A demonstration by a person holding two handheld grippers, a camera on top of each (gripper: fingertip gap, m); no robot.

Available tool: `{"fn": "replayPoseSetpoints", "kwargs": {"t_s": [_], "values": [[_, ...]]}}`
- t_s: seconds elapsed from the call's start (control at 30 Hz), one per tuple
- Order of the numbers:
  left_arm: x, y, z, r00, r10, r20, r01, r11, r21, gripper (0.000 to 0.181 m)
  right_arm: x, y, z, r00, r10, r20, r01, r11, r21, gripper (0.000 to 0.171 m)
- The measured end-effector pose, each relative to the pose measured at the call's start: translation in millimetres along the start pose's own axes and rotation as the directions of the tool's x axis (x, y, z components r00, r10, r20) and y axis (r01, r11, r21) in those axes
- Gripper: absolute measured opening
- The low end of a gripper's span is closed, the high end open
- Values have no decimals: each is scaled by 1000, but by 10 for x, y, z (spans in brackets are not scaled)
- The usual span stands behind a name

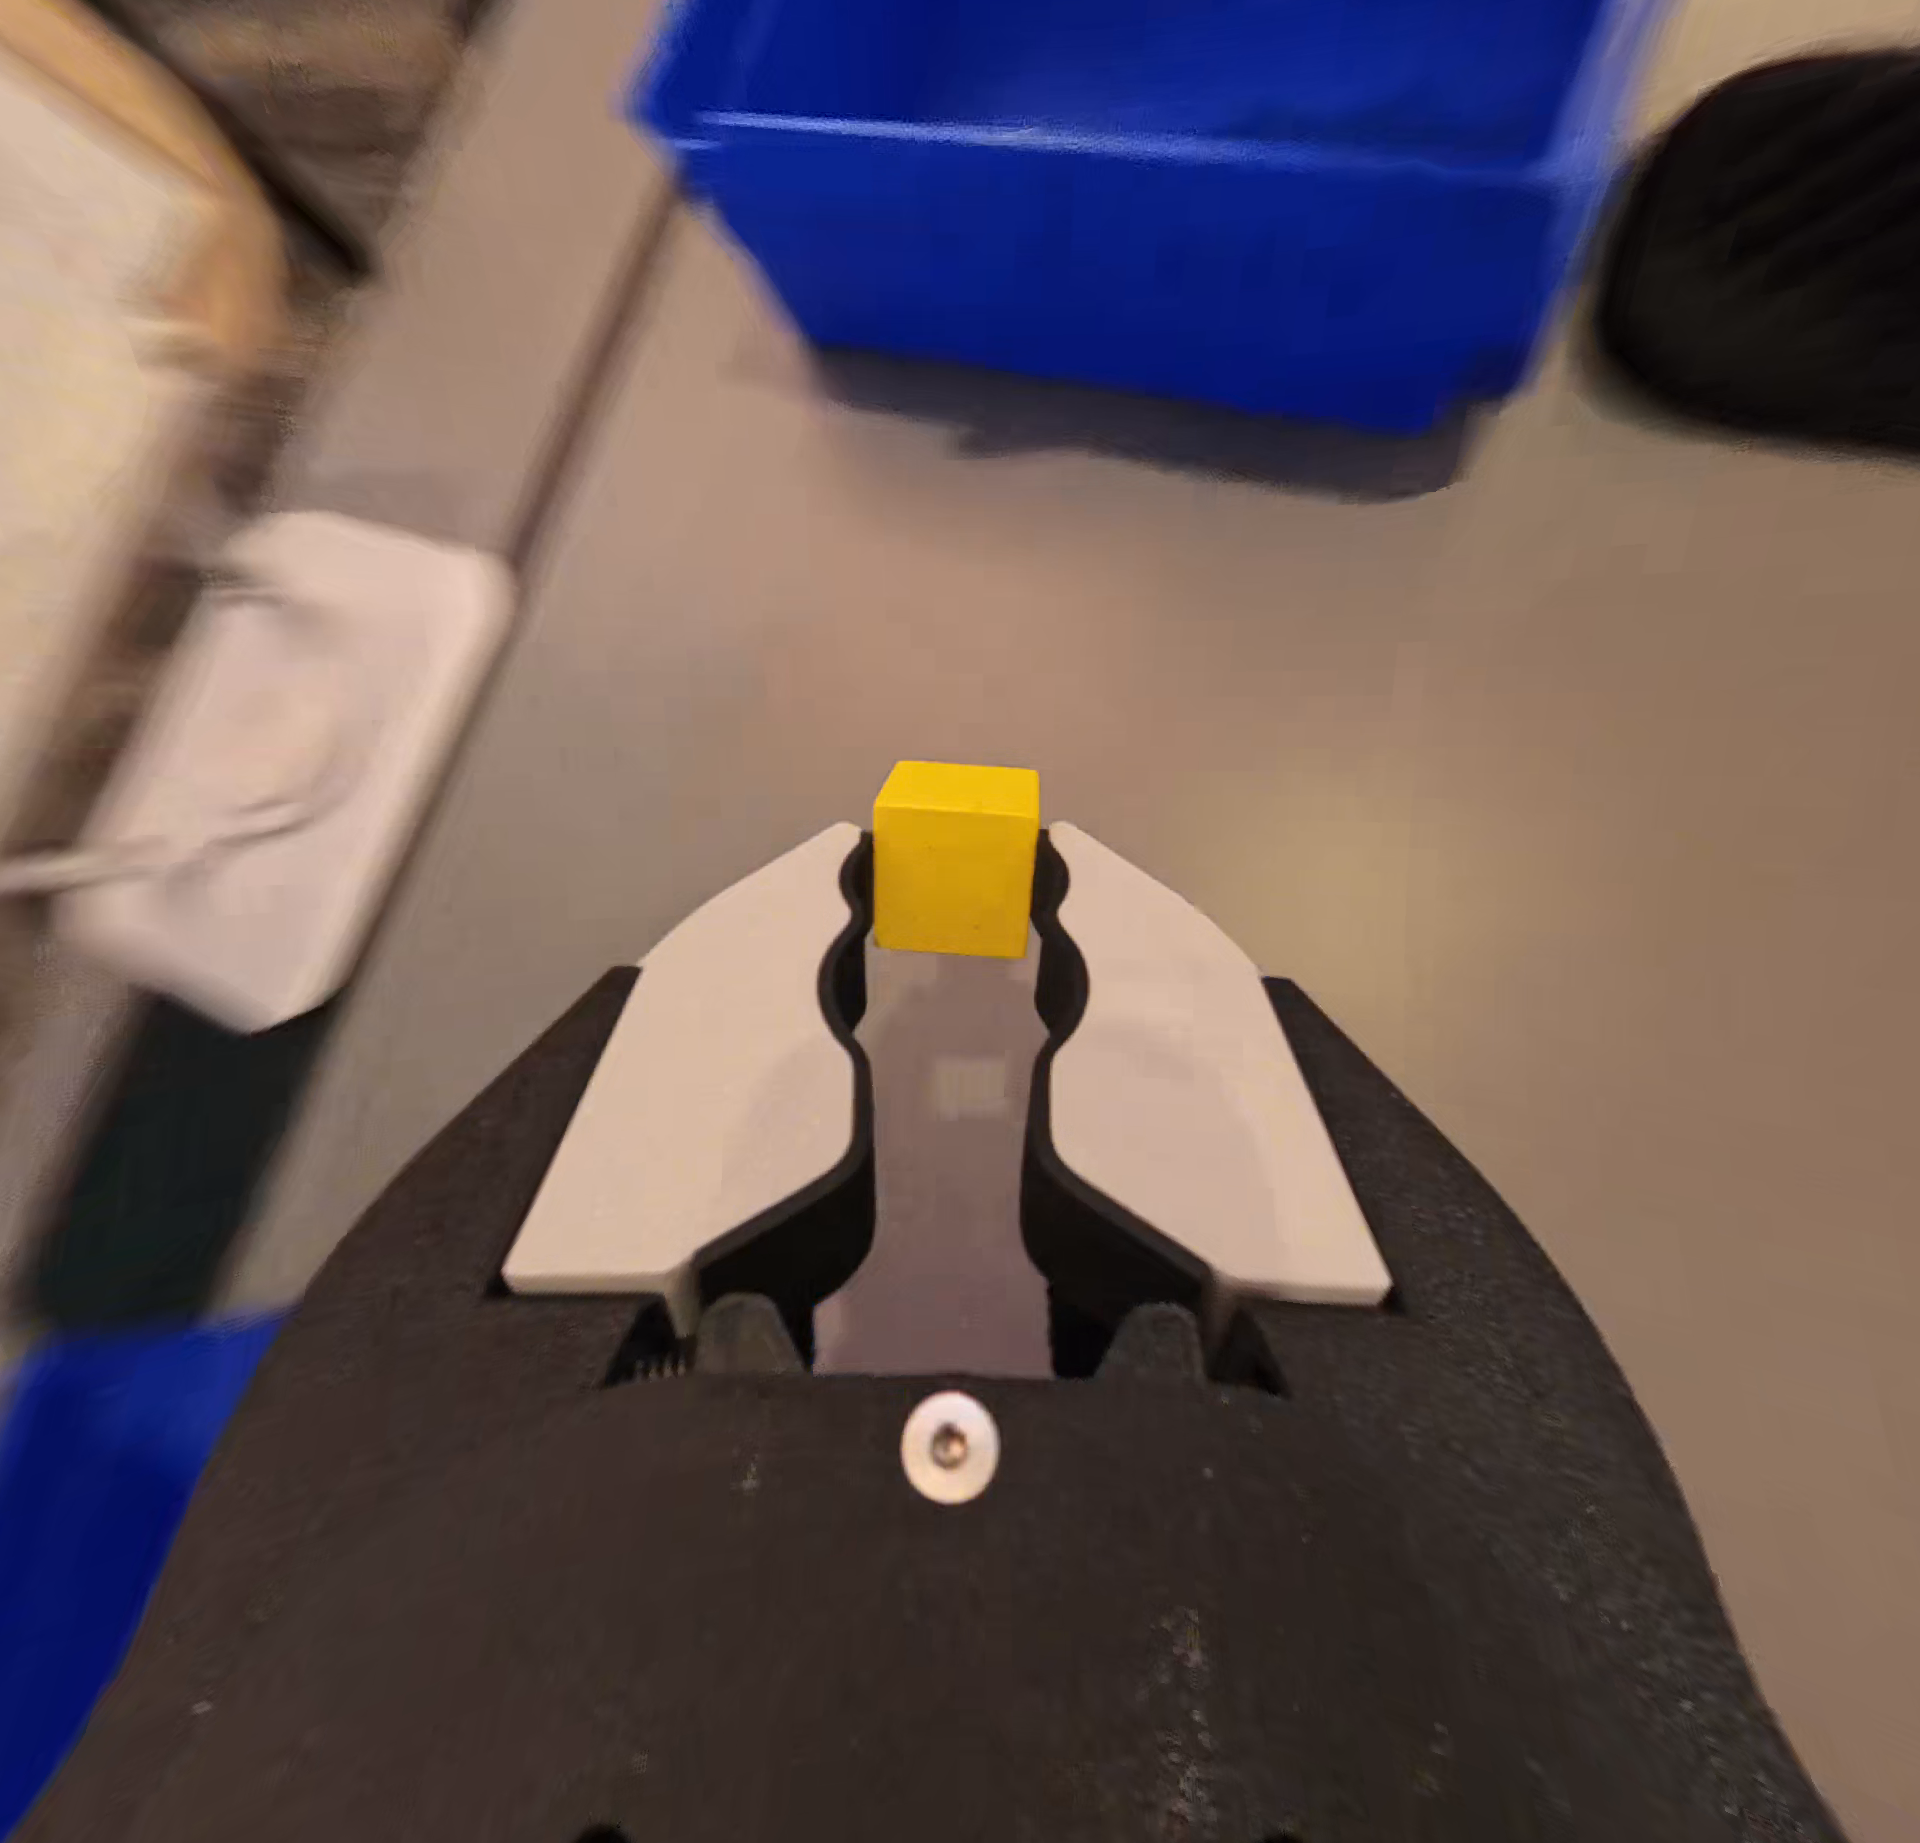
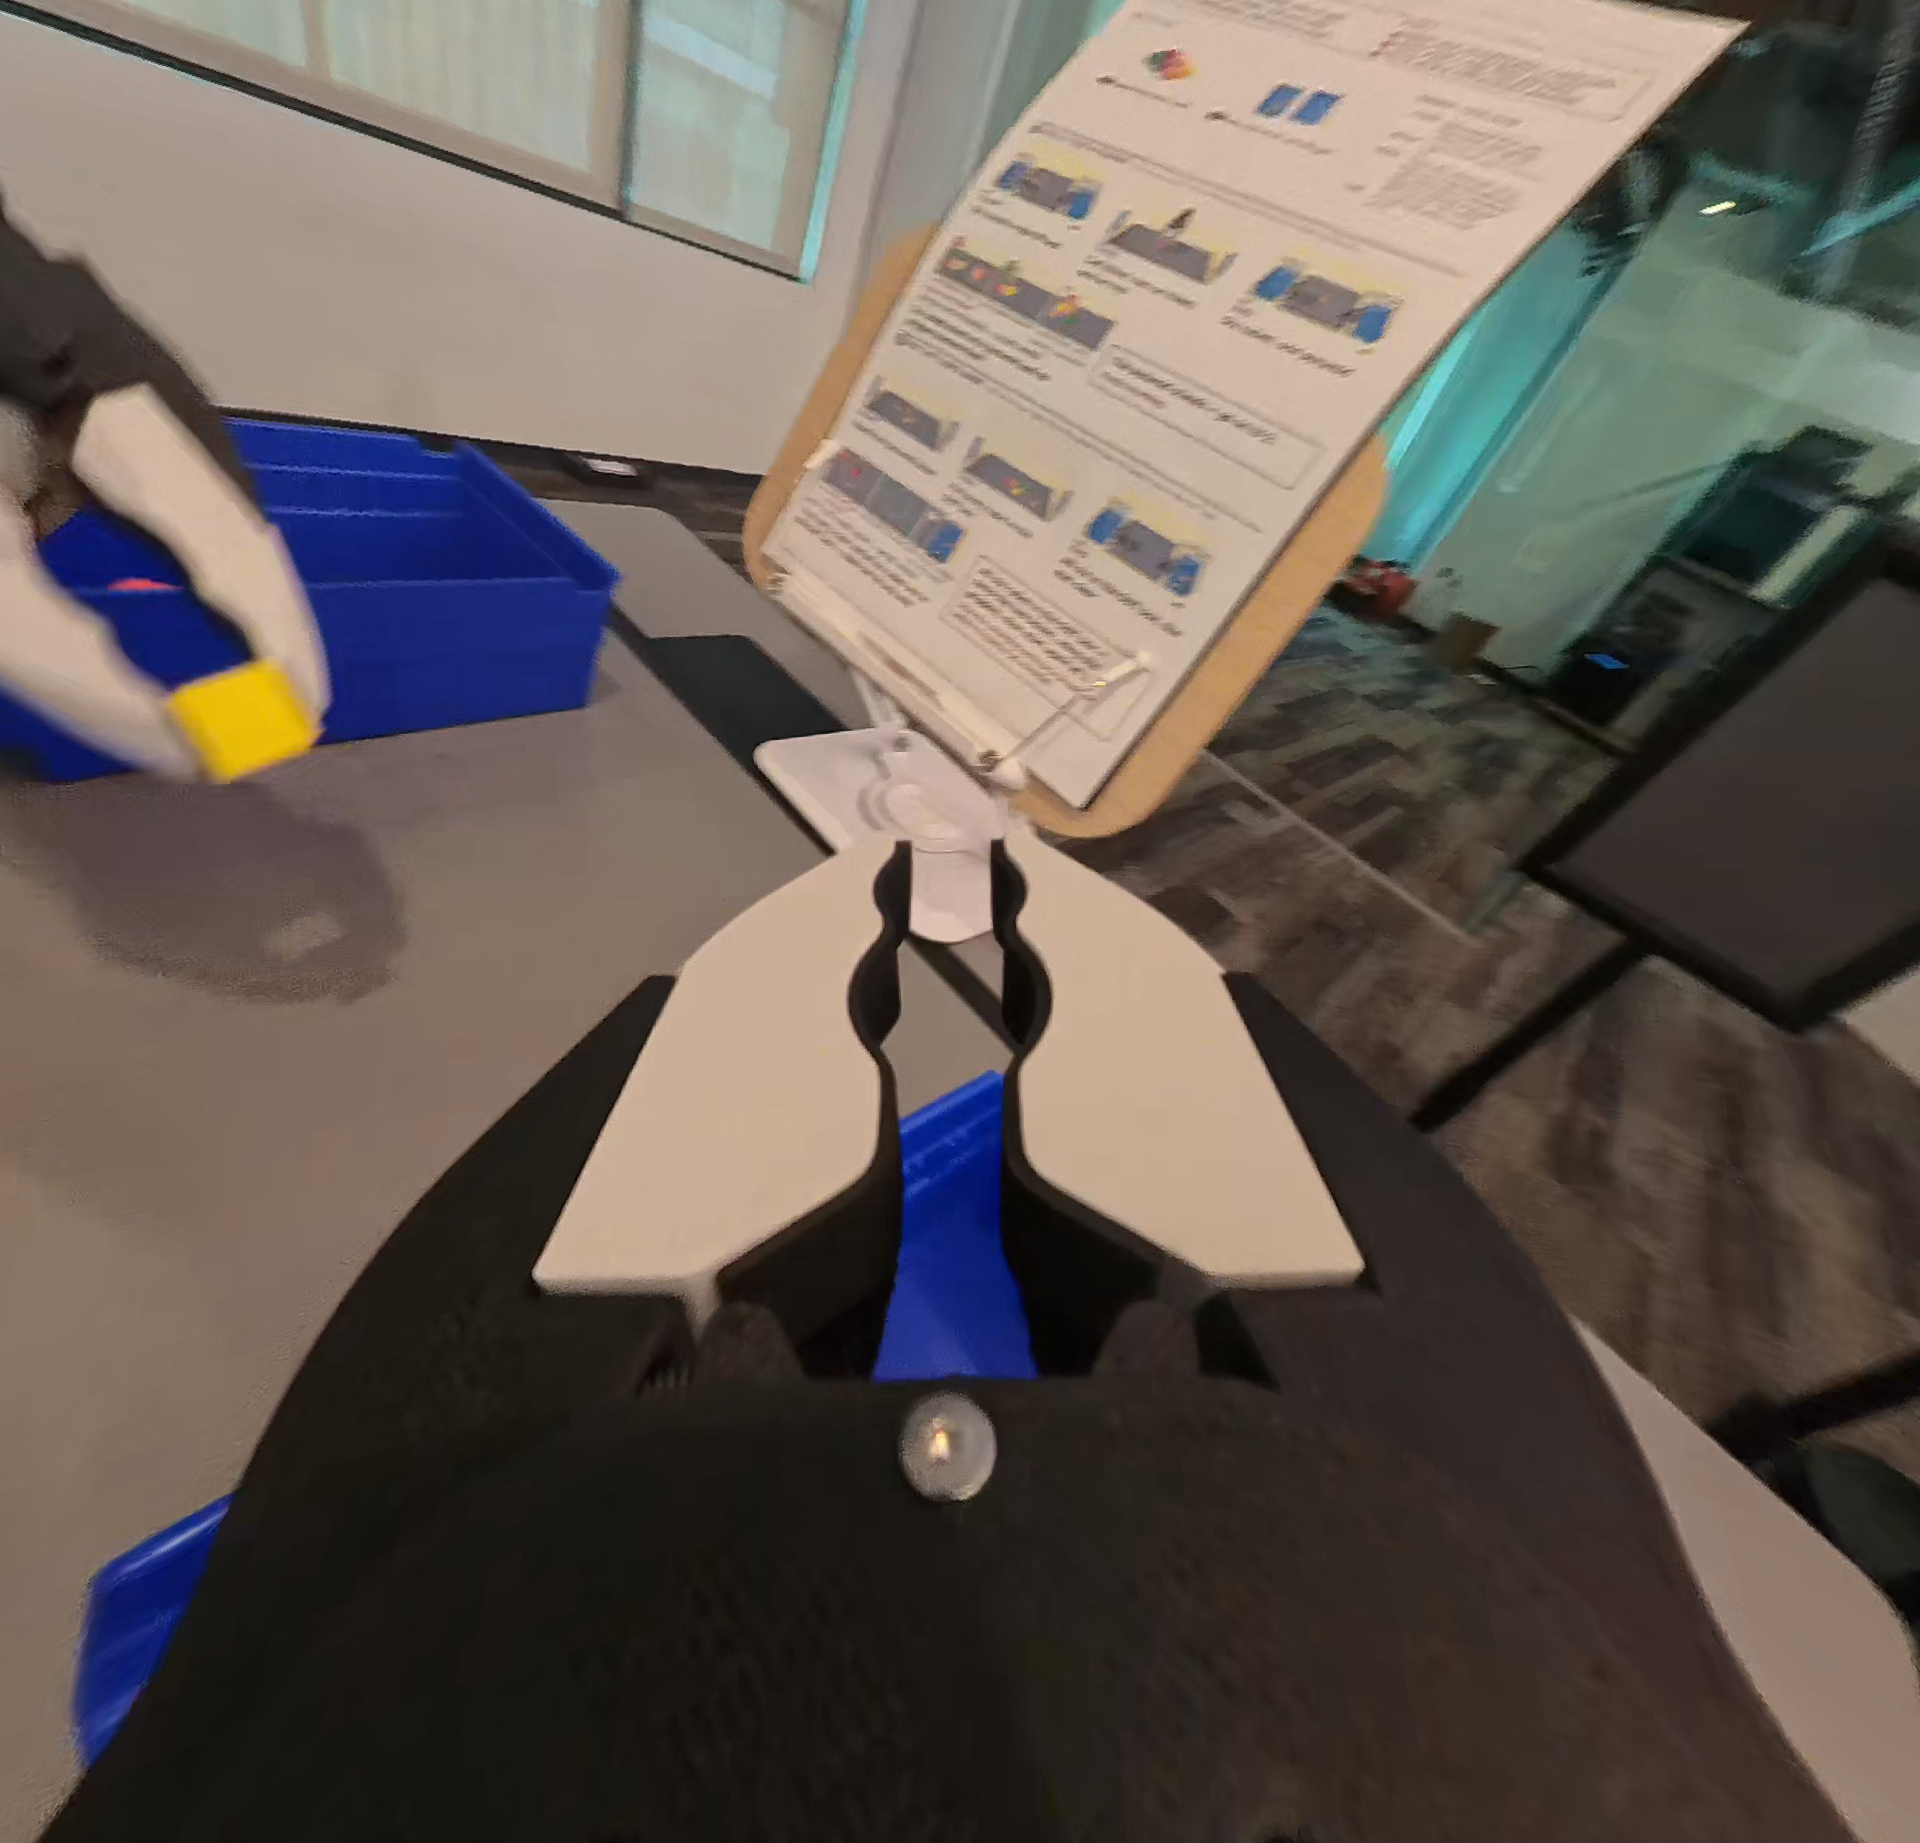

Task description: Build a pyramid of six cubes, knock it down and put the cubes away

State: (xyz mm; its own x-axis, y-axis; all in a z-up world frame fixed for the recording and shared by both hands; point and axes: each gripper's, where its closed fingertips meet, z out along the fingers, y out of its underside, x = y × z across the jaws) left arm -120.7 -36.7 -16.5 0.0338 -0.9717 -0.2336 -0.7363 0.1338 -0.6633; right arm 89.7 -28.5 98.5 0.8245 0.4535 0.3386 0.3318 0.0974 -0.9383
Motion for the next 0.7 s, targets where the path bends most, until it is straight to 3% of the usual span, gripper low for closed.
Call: {"fn": "replayPoseSetpoints", "kwargs": {"t_s": [0.07,0.27,0.43,0.7], "values": [[268,-94,353,986,10,-166,-16,999,-37,29,50,4,-40,1000,-1,-25,1,1000,0,13],[317,210,1096,967,176,-186,-224,933,-283,29,97,114,-126,997,76,21,-75,997,-36,10],[325,380,1316,961,159,-227,-232,910,-343,29,128,262,-122,998,60,15,-58,992,-110,10],[295,472,1364,946,185,-267,-283,870,-402,29,35,287,-31,996,60,72,-49,989,-138,10]]}}
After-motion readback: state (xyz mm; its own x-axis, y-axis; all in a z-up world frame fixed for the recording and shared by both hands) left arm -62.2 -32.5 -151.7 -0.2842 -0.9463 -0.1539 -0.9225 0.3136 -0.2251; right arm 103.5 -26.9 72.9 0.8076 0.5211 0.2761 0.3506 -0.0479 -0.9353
